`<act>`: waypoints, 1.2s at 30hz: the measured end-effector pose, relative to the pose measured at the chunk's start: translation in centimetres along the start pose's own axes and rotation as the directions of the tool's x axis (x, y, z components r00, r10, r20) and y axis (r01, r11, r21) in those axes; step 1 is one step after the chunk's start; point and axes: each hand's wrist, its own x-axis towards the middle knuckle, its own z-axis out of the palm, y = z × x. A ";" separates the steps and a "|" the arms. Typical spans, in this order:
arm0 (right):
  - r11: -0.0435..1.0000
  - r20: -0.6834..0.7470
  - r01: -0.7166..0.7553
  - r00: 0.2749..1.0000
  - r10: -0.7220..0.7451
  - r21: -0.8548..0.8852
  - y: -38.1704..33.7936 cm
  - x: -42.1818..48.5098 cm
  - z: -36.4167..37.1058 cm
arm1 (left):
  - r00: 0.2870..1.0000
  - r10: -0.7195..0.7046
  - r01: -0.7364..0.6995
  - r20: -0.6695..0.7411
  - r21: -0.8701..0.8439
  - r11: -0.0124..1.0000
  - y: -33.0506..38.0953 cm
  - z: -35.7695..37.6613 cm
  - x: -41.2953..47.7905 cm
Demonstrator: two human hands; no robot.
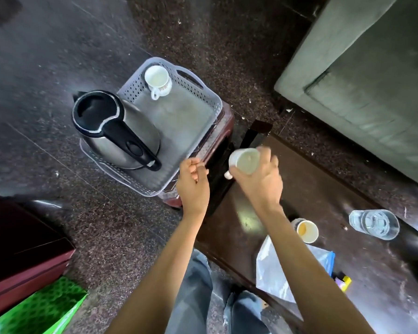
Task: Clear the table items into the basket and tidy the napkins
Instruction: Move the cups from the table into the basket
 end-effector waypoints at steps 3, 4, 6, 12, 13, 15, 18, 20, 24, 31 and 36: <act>0.994 -0.060 0.063 0.997 -0.058 0.094 -5.9 3.1 -0.9 | 0.997 0.029 -0.032 -0.068 -0.048 0.998 2.1 -0.3 2.9; 0.992 -0.048 0.080 0.996 -0.075 0.099 -7.8 4.2 -0.7 | 0.996 0.015 -0.022 -0.087 -0.078 0.997 2.5 -0.4 4.0; 0.989 0.005 0.133 0.991 -0.134 0.065 -11.0 6.8 0.5 | 0.992 -0.034 0.017 -0.118 -0.140 0.990 2.8 -0.4 6.1; 0.981 0.185 0.193 0.963 -0.194 0.024 -17.4 12.9 7.4 | 0.973 -0.184 0.161 -0.138 -0.162 0.974 2.8 -0.6 9.9; 0.978 0.192 0.209 0.960 -0.204 -0.005 -17.8 13.4 8.4 | 0.971 -0.194 0.170 -0.143 -0.166 0.971 2.8 -0.5 10.2; 0.966 0.207 0.241 0.954 -0.219 -0.089 -18.6 14.2 10.2 | 0.970 -0.194 0.175 -0.145 -0.139 0.975 2.5 -0.5 10.9; 0.955 0.203 0.248 0.956 -0.213 -0.164 -19.1 14.8 11.7 | 0.974 -0.195 0.187 -0.115 -0.075 0.979 1.9 -0.3 11.3; 0.948 0.181 0.258 0.957 -0.225 -0.186 -19.2 15.1 12.4 | 0.975 -0.202 0.196 -0.094 -0.073 0.978 1.7 -0.2 11.5; 0.943 0.123 0.271 0.960 -0.251 -0.191 -19.6 15.5 12.9 | 0.976 -0.203 0.197 -0.080 -0.083 0.977 1.9 0.0 11.7; 0.964 0.089 0.257 0.964 -0.250 -0.074 -18.3 14.8 12.2 | 0.987 -0.151 0.147 -0.054 -0.076 0.986 2.2 0.1 11.5; 0.921 -0.176 0.369 0.922 -0.345 0.126 -12.7 11.2 9.5 | 0.979 0.180 -0.170 -0.095 0.105 0.980 2.7 0.7 8.3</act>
